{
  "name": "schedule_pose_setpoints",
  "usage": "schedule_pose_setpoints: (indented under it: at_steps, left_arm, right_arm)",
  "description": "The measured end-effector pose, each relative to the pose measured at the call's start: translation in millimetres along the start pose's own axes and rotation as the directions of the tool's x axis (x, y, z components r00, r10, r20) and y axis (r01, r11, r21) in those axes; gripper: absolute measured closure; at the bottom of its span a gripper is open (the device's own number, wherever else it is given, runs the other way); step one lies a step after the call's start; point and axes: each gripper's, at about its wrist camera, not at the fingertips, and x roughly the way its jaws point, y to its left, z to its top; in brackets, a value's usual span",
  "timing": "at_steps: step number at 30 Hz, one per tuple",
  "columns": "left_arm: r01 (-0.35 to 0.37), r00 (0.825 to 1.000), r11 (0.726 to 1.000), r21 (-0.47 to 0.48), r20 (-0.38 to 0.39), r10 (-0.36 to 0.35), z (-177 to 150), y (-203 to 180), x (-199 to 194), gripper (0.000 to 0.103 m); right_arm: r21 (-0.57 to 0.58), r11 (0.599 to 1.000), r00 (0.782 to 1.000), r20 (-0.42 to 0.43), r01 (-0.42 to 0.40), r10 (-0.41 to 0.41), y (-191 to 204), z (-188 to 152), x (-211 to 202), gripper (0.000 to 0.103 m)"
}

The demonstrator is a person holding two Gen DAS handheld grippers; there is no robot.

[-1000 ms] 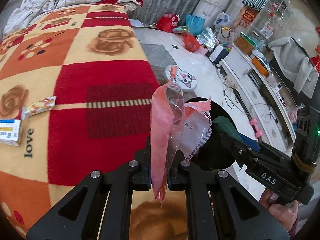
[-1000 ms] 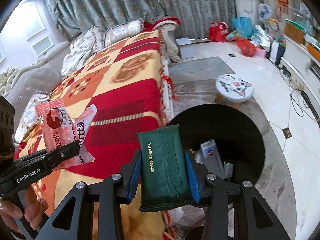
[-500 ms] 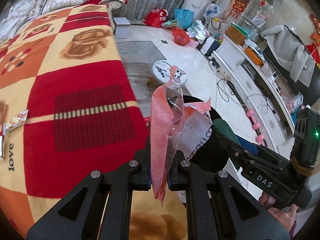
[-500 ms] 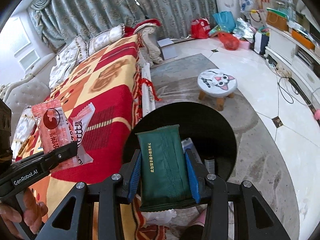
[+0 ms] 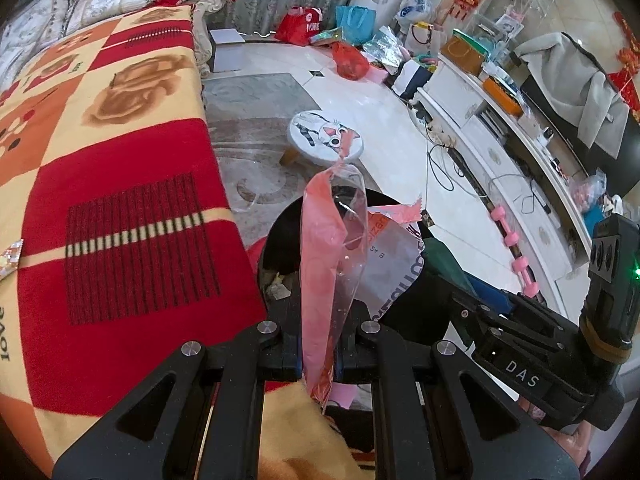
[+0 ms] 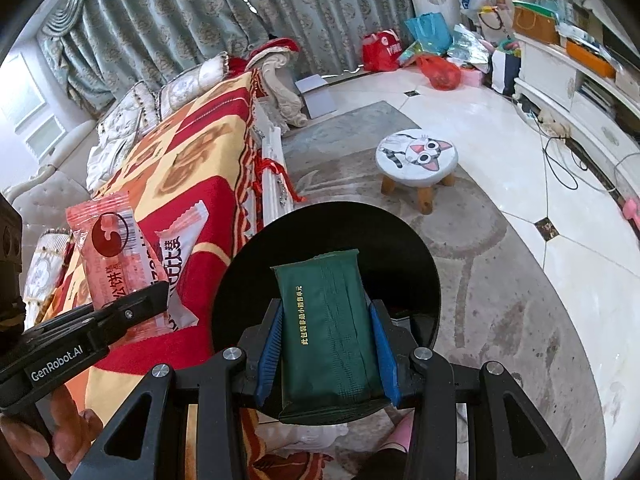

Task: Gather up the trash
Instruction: 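Carry the pink wrapper and green pouch with both tools over the black bin, then open both tools to drop the pouch and wrapper into the bin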

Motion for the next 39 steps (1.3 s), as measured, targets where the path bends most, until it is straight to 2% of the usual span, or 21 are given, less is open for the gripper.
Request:
schedule_pose_setpoints:
  at_steps: [13,20,24,25,28,29,34,39]
  left_arm:
    - [0.018,0.999,1.000,0.003,-0.028,-0.018,5,-8,23,0.095]
    - [0.051,0.998,0.999,-0.015,-0.028,-0.051,7,-4,26,0.095]
    - [0.078,0.997,0.997,-0.028,-0.019,-0.078,7,-1,23,0.093]
    - [0.081,0.997,0.996,-0.033,-0.016,-0.082,7,1,22,0.088]
    - [0.092,0.996,0.994,-0.050,-0.018,-0.093,6,4,21,0.063]
    - [0.095,0.995,0.994,-0.057,-0.014,-0.096,5,6,19,0.059]
    - [0.086,0.996,0.994,-0.062,-0.004,-0.086,1,11,10,0.059]
    - [0.046,0.999,0.997,-0.064,0.016,-0.045,-4,21,0,0.059]
  right_arm:
    - [0.030,0.999,1.000,-0.010,0.014,-0.014,-13,2,10,0.062]
    - [0.053,0.999,1.000,0.003,0.011,-0.012,-16,4,14,0.062]
    - [0.062,0.998,1.000,0.025,0.011,-0.013,-15,5,11,0.058]
    - [0.063,0.998,1.000,0.029,0.009,-0.010,-14,6,10,0.058]
    - [0.069,0.998,0.999,0.030,0.010,-0.012,-13,6,8,0.057]
    - [0.070,0.998,0.999,0.029,0.011,-0.013,-13,6,7,0.057]
    - [0.068,0.998,1.000,0.017,0.010,-0.011,-10,4,7,0.057]
    - [0.047,0.999,1.000,0.004,0.012,-0.012,-1,-2,8,0.056]
